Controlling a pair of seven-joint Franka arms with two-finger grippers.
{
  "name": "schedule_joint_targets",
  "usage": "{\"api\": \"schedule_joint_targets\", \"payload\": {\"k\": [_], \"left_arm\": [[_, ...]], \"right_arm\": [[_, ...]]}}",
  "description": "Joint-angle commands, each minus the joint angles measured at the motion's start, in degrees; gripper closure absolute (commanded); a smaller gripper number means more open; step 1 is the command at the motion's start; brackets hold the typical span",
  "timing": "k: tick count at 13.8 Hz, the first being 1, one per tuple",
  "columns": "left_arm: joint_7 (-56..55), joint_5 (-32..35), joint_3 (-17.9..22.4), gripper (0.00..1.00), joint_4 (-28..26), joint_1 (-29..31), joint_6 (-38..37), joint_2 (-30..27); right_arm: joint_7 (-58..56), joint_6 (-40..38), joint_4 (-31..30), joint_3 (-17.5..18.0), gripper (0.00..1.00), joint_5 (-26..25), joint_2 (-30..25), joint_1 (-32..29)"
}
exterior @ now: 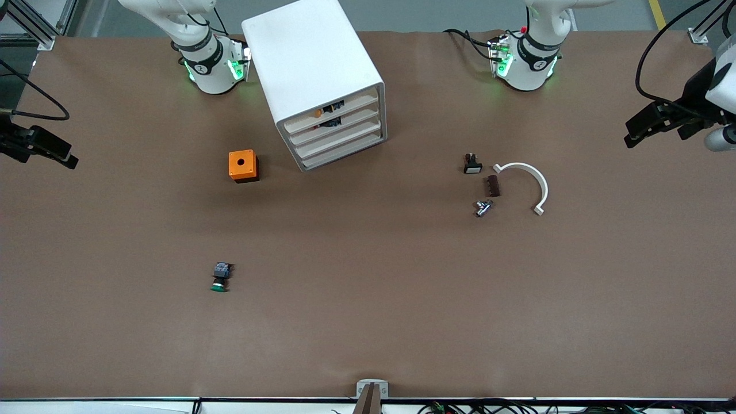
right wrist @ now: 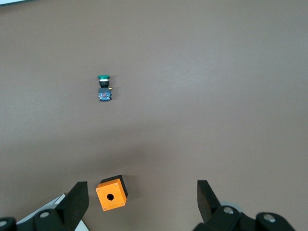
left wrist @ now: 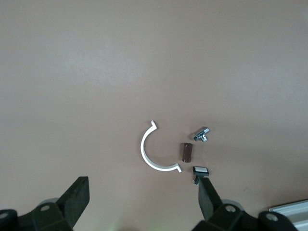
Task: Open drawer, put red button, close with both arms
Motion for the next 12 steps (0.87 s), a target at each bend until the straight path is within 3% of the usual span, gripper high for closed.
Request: {"api": "schedule_joint_targets", "payload": {"k": [1,5,8,12], "left_arm": [[1.11,-0.92,-0.76,0.00,-4.10,0.92,0.41,-3.81],[4.89,-1.71,-1.03,0.00,-5.78,0.83,0.24,-5.49],[1.91,-2.15,-3.31,0.00,-5.69,1.01,-0.38,-5.40],[2.17,-2.15,-3.40,0.00,-5.17,1.01,-0.55,-5.40]], "right_arm": [[-0.52,-0.19,0.09,0.72,0.00,-0.68,-0.74,-0.91],[-0.52,-0.19,0.09,0.72,0.00,-0.68,-0.74,-0.91],[-0.52,-0.19,0.09,0.72,0.00,-0.68,-0.74,-0.91],[-0.52,-0.28,0.09,0.72,0.00,-0.77,-0.83,-0.91]]}}
